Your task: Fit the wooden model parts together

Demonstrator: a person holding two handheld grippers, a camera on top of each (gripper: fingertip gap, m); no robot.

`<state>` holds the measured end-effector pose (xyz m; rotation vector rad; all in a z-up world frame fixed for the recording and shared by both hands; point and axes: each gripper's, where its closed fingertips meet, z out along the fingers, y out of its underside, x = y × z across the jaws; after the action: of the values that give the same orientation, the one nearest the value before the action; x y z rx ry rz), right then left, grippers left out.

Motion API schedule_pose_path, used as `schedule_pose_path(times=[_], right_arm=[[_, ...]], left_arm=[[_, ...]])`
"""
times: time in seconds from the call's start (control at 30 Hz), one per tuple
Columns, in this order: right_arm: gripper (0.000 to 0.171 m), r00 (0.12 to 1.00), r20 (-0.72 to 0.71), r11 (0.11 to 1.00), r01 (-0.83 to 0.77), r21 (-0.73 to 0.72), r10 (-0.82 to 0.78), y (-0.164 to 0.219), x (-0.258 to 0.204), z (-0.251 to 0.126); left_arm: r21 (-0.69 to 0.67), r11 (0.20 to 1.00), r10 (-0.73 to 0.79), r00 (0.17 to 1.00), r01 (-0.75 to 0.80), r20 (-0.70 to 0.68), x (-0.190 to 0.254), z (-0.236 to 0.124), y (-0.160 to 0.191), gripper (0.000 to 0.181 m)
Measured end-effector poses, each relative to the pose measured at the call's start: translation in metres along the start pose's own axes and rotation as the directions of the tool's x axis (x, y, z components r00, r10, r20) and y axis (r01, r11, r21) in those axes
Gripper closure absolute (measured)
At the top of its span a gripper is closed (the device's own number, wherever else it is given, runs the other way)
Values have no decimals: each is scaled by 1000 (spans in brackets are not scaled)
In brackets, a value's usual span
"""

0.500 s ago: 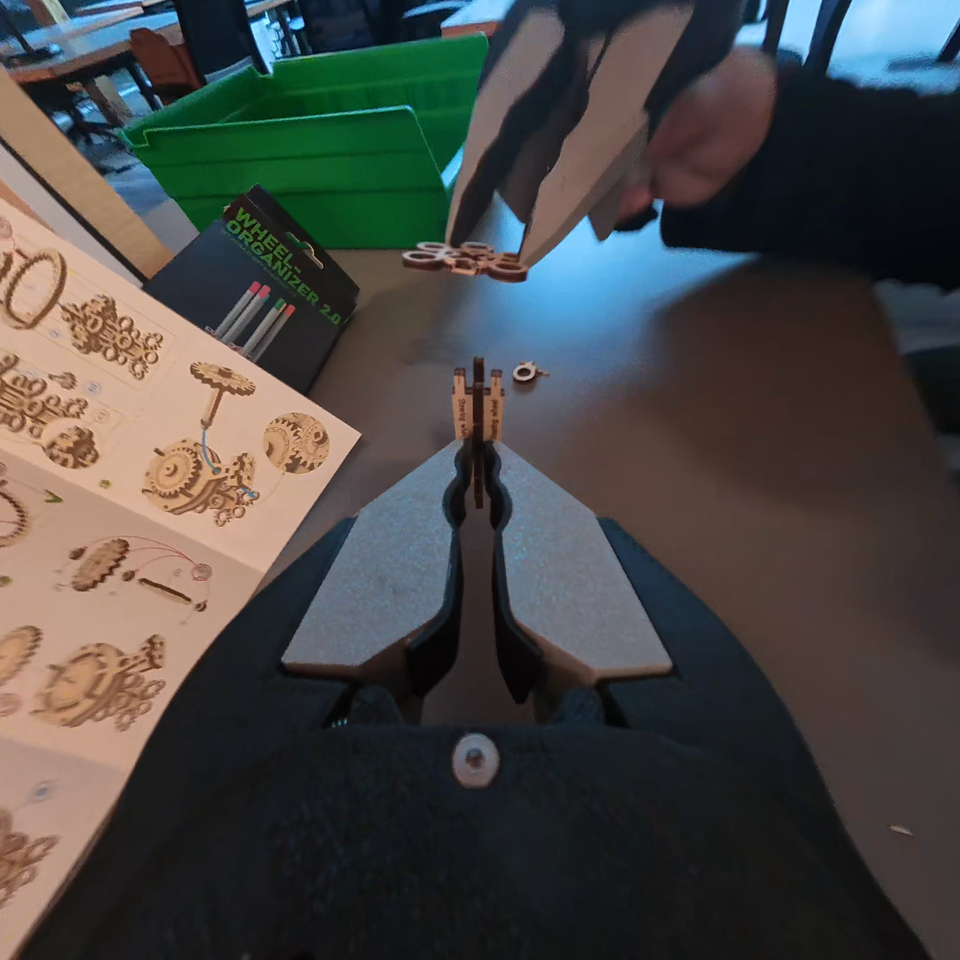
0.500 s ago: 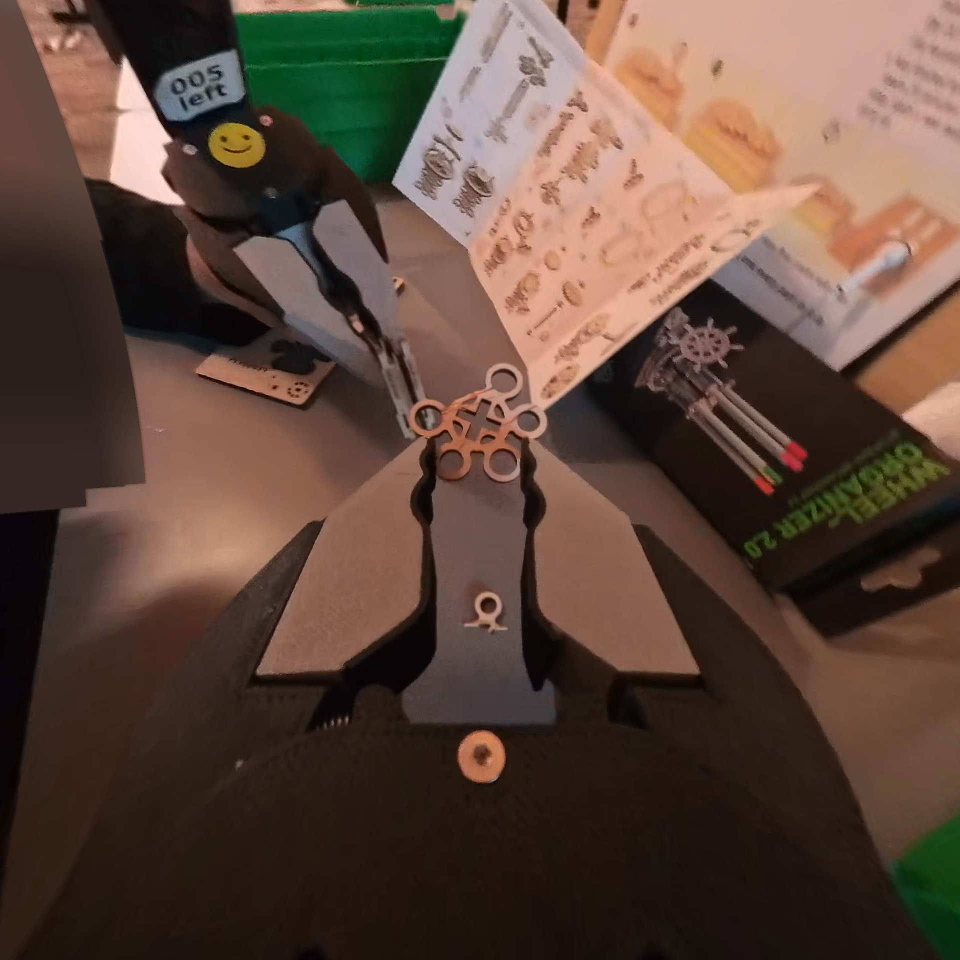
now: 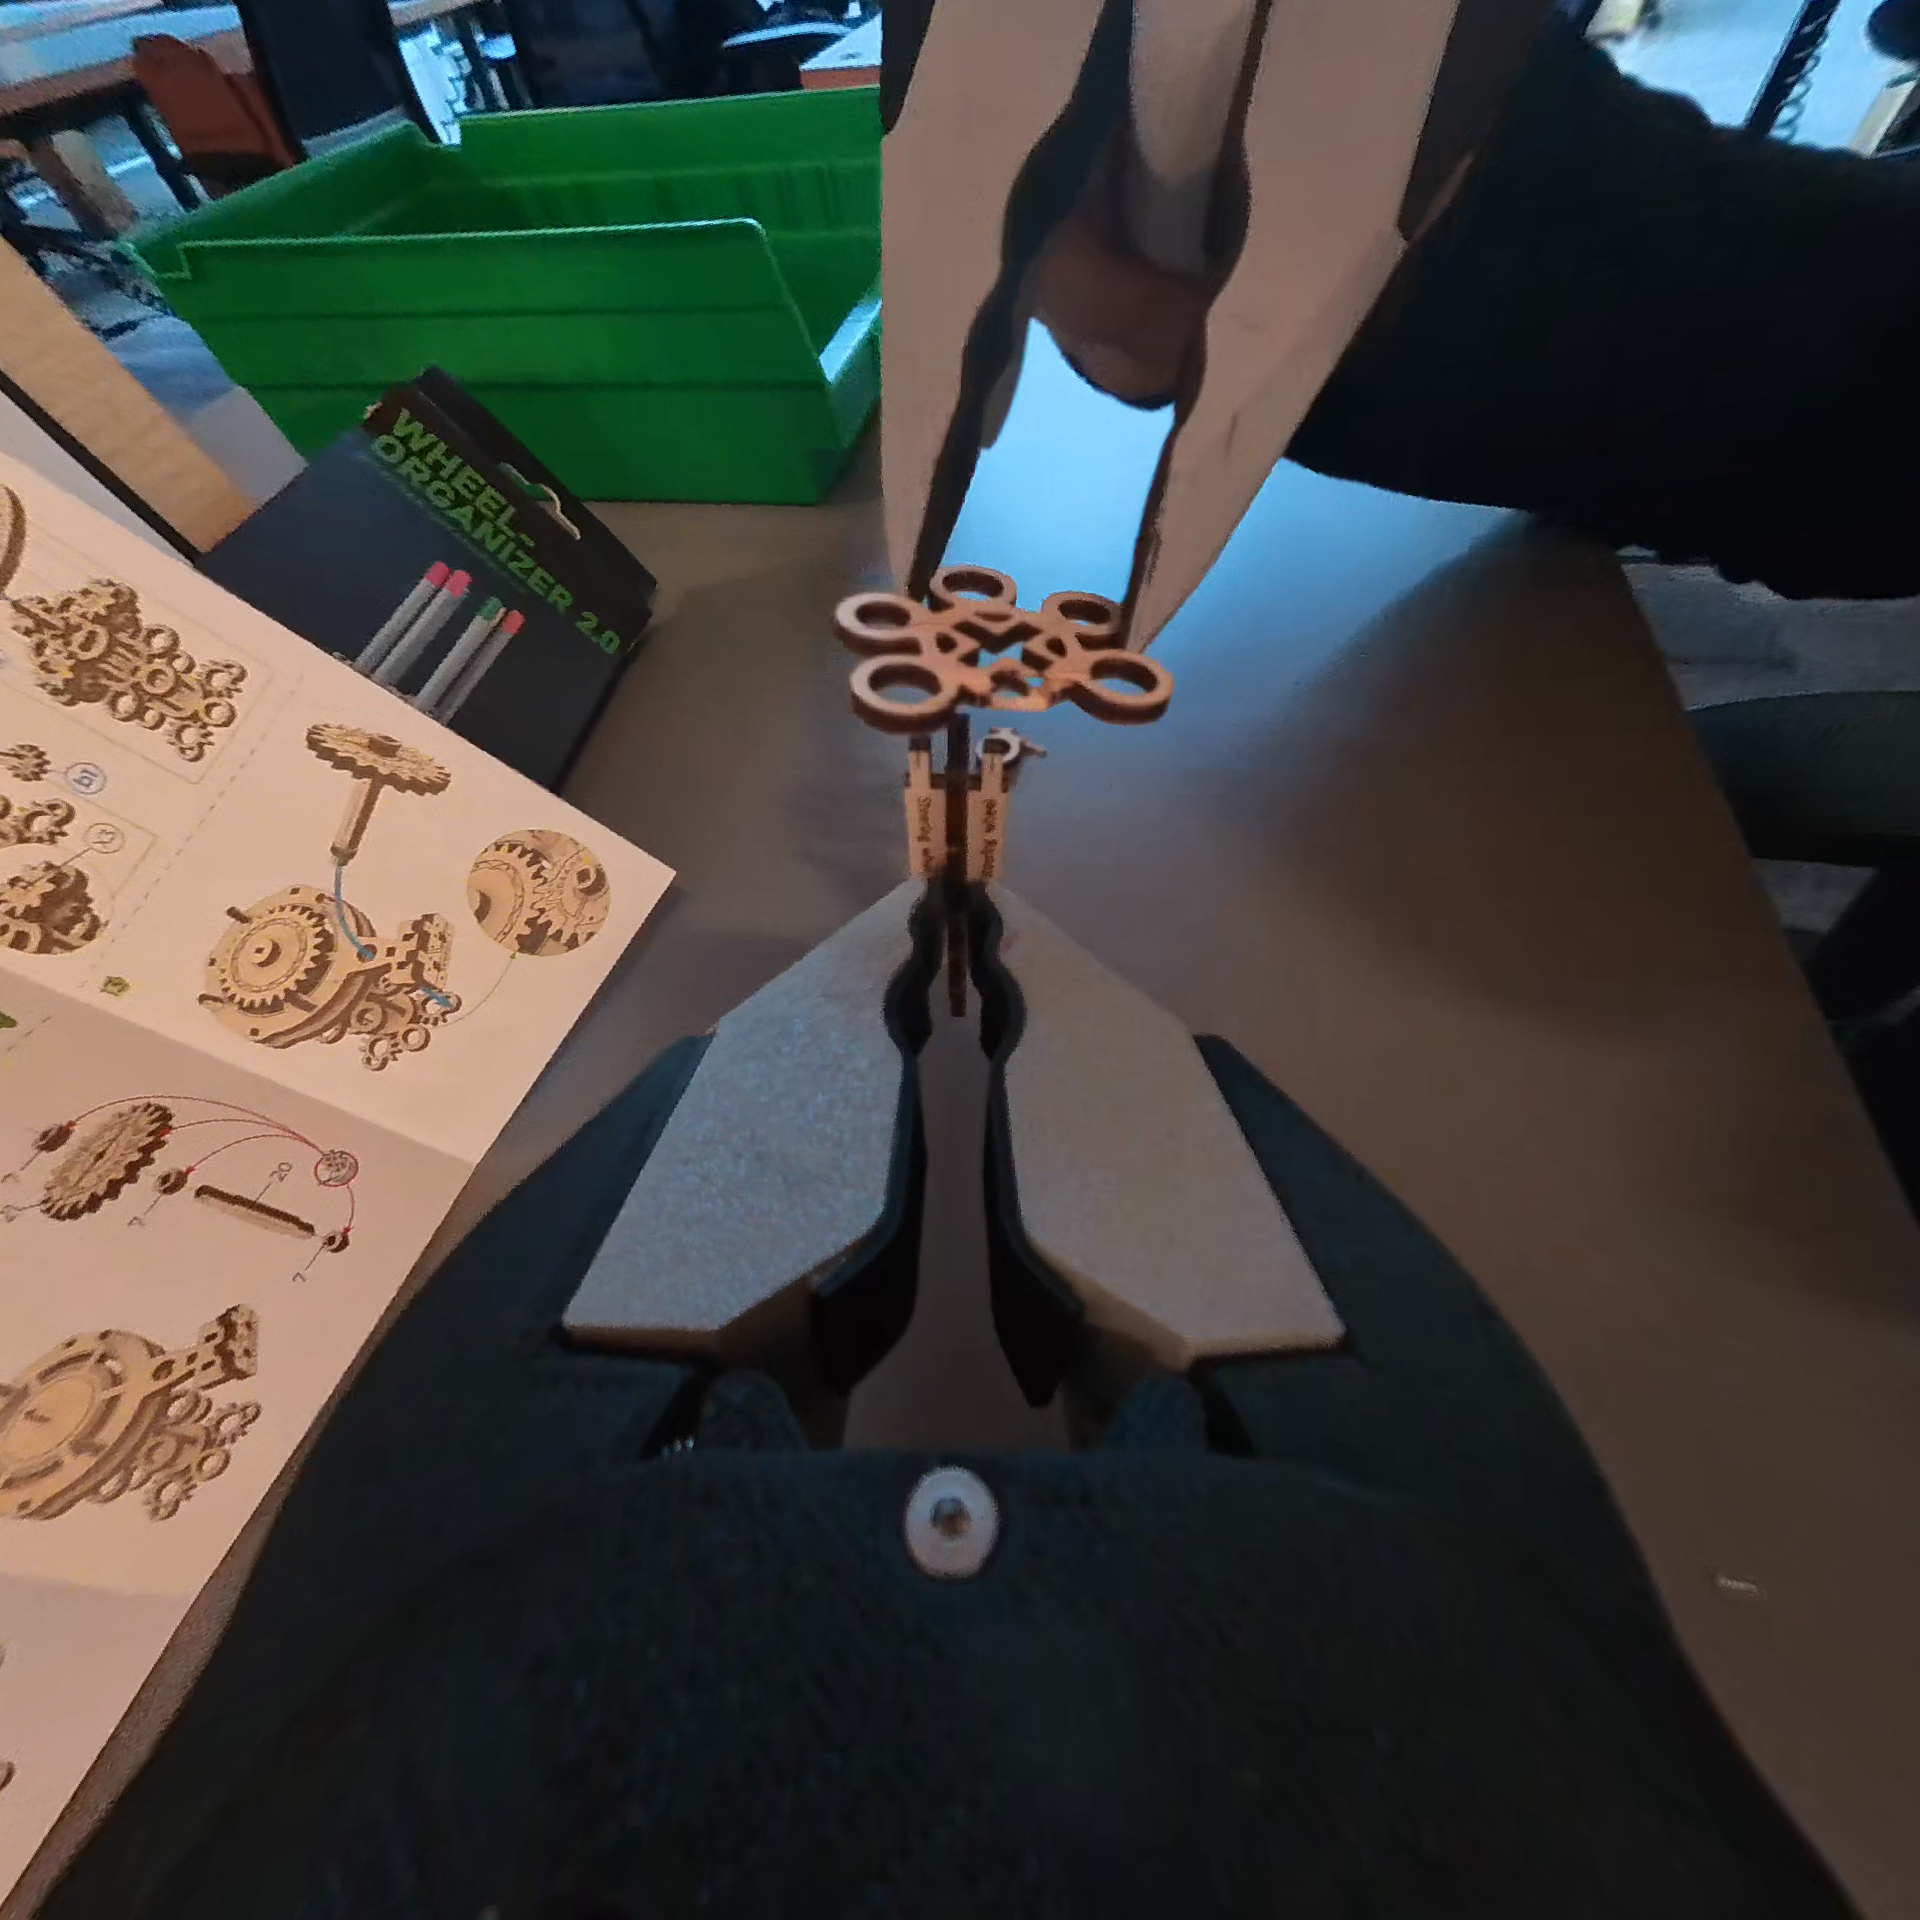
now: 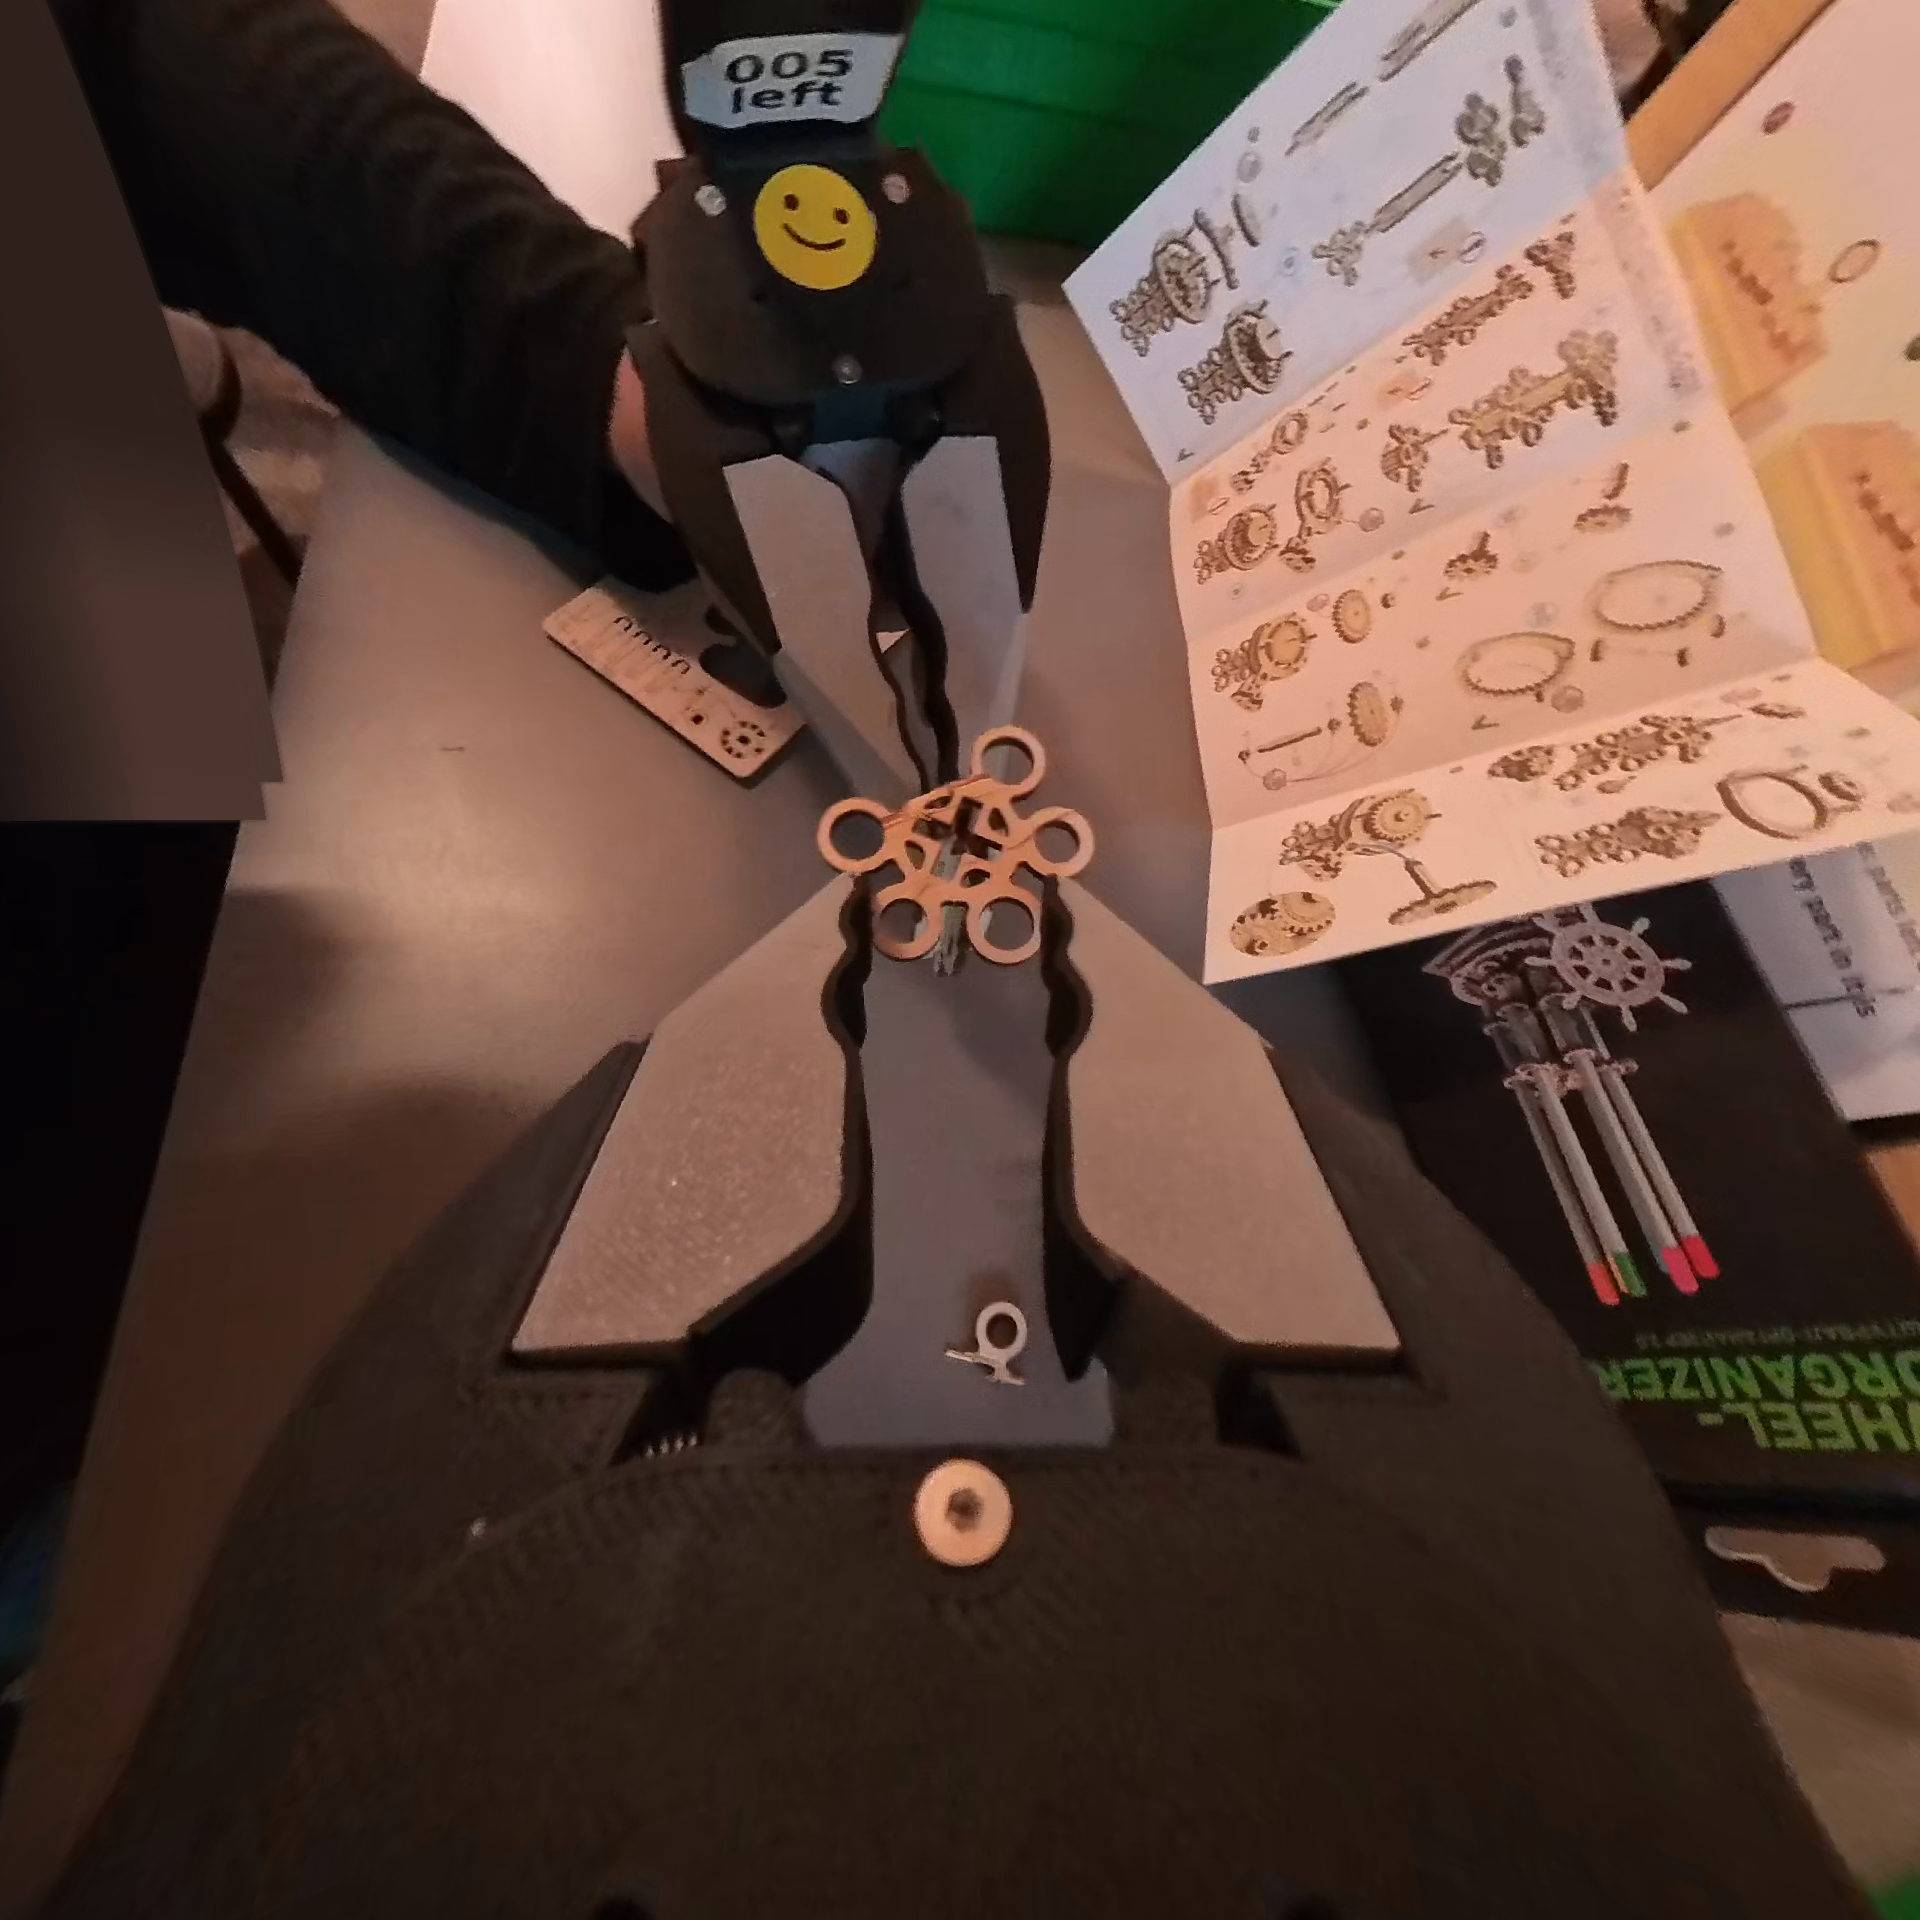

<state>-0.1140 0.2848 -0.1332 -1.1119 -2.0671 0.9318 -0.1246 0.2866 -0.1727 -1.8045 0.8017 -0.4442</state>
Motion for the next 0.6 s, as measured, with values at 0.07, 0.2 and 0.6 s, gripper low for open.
schedule_pose_path(times=[0.07, 0.2, 0.6], right_arm=[[142, 999, 40, 999, 30, -15, -30, -2, -4, 2], [142, 991, 101, 995, 93, -34, -89, -3, -8, 6], [142, 921, 323, 959, 263, -106, -217, 0, -26, 8]], left_arm=[[5, 1000, -8, 1000, 8, -19, 1, -1, 0, 180], [28, 999, 20, 995, -18, -94, 11, -3, -2, 181], [22, 994, 106, 977, -104, -187, 26, -5, 2, 180]])
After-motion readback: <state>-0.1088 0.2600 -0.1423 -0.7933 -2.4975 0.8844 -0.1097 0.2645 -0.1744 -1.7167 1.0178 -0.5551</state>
